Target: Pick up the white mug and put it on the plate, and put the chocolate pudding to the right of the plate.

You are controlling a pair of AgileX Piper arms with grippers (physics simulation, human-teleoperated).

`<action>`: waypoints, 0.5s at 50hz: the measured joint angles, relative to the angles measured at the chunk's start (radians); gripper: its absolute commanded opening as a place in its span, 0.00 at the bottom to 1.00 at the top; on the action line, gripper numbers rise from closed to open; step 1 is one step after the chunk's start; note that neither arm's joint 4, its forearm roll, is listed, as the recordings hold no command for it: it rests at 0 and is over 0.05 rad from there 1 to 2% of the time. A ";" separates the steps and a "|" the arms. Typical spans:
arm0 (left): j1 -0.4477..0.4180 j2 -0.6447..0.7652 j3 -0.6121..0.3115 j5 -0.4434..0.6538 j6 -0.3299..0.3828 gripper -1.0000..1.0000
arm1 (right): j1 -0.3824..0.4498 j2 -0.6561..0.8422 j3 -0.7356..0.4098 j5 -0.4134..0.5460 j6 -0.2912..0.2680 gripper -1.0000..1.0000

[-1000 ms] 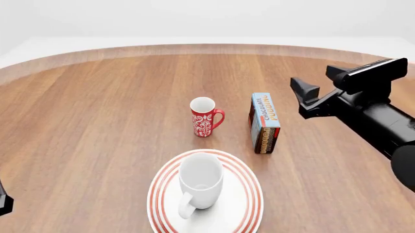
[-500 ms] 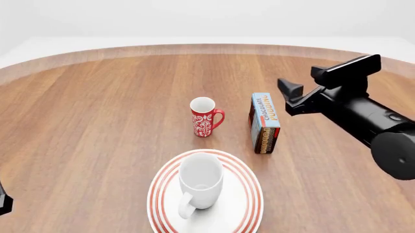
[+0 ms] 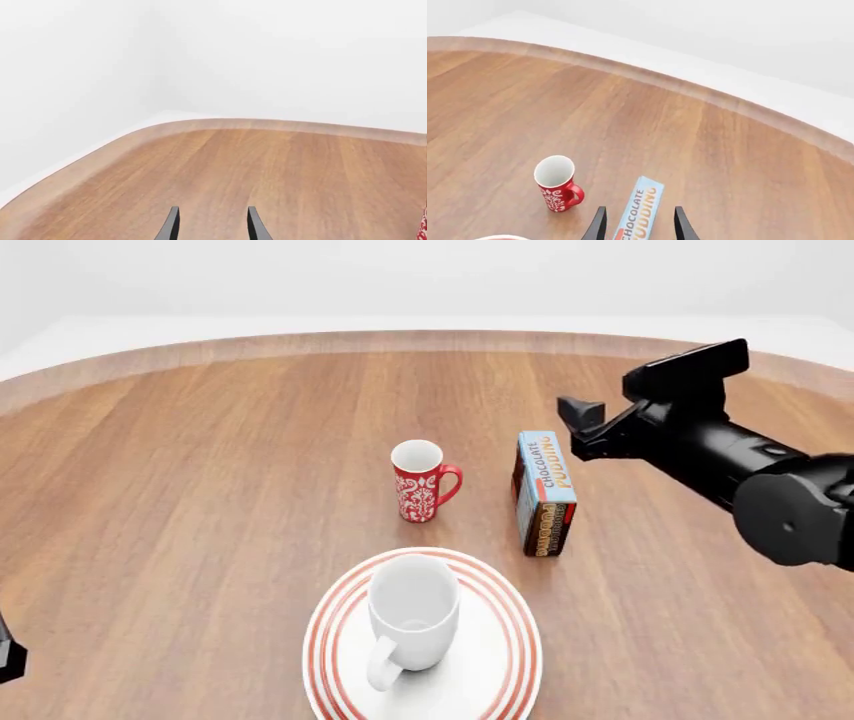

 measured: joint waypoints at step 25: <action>-0.003 0.000 0.001 -0.001 -0.007 1.00 | -0.008 0.077 -0.063 0.054 0.058 1.00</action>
